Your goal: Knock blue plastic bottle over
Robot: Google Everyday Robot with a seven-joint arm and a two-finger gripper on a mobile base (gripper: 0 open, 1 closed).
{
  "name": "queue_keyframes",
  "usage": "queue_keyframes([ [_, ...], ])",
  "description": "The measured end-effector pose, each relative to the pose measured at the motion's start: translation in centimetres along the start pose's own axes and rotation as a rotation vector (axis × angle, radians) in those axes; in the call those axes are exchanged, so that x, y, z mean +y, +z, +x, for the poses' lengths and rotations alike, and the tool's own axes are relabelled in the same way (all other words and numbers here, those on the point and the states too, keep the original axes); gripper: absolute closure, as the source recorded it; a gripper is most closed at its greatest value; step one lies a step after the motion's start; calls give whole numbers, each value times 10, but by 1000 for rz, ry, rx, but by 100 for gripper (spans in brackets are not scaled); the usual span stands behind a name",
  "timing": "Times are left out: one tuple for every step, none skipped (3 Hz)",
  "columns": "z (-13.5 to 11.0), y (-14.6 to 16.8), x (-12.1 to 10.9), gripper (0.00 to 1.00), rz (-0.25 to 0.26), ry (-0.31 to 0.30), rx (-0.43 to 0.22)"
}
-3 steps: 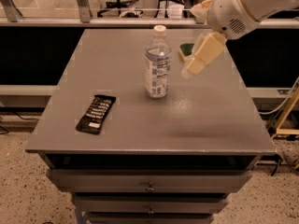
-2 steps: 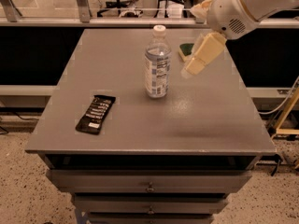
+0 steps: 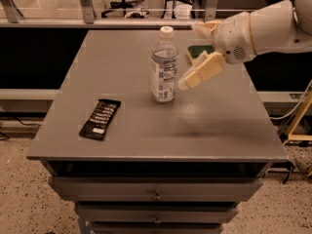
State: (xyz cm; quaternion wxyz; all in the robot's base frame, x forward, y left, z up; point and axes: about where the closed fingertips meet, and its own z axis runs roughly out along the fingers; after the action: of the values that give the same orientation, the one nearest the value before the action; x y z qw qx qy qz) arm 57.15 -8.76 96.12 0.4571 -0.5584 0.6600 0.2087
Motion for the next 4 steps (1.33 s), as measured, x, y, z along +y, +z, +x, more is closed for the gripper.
queue_keyframes([
  [-6,26,5,0,-36,70,-183],
  [-13,44,8,0,-67,110,-294],
  [-16,46,9,18,-74,110,-298],
  [-17,48,11,41,-78,108,-299],
])
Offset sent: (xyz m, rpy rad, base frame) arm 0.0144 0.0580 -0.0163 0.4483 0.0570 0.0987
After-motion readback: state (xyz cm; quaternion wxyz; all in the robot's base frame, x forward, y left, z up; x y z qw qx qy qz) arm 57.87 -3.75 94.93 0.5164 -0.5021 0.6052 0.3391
